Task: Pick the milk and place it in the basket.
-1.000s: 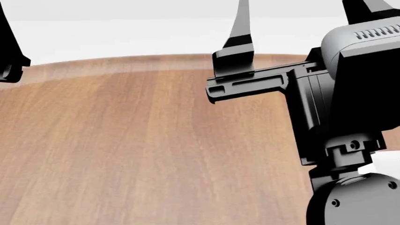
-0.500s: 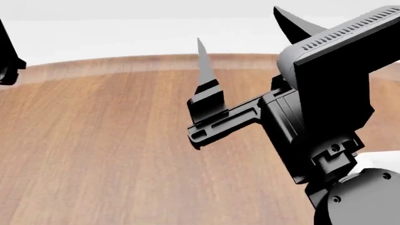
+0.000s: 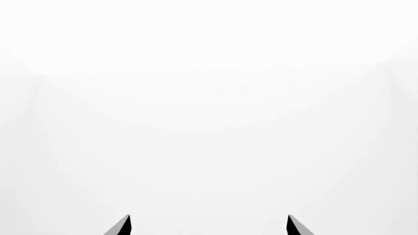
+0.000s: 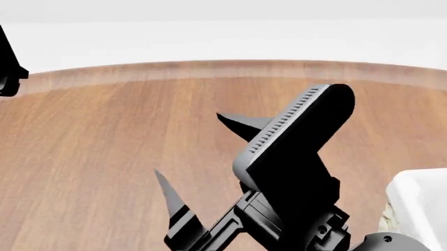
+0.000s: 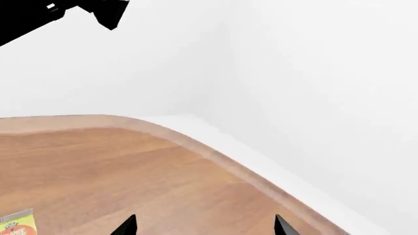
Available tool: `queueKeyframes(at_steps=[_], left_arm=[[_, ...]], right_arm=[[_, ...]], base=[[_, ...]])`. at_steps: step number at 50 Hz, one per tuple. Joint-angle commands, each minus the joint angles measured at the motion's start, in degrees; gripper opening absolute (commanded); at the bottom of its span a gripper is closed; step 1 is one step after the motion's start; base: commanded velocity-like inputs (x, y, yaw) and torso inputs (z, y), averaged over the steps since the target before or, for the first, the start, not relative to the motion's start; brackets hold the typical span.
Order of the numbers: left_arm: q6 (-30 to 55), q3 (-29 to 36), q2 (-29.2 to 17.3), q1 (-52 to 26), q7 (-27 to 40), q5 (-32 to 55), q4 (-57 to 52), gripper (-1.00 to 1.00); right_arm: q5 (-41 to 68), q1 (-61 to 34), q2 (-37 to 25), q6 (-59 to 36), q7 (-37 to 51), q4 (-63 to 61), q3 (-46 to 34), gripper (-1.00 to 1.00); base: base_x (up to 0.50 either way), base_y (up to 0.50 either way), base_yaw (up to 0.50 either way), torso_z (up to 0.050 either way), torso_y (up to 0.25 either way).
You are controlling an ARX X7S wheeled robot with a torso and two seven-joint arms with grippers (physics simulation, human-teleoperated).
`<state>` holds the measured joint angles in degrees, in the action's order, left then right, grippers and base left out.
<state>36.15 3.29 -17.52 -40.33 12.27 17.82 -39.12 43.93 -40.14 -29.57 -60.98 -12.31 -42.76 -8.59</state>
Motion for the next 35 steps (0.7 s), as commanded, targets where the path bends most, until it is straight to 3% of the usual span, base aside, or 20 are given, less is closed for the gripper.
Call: queueKeyframes(at_steps=[1, 35], left_arm=[[-0.2, 0.3, -0.1, -0.1, 0.2, 0.2, 0.2, 1.0], [-0.9, 0.8, -0.8, 0.2, 0.8, 0.6, 0.6, 1.0]], right_arm=[[-3.0, 3.4, -2.7, 3.4, -4.7, -2.3, -7.3, 1.0], [0.3, 7.6, -2.4, 3.7, -8.2, -3.4, -13.2, 1.0]], base=[[0.0, 0.0, 0.0, 0.0, 0.0], [0.0, 0.0, 0.0, 0.0, 0.0]])
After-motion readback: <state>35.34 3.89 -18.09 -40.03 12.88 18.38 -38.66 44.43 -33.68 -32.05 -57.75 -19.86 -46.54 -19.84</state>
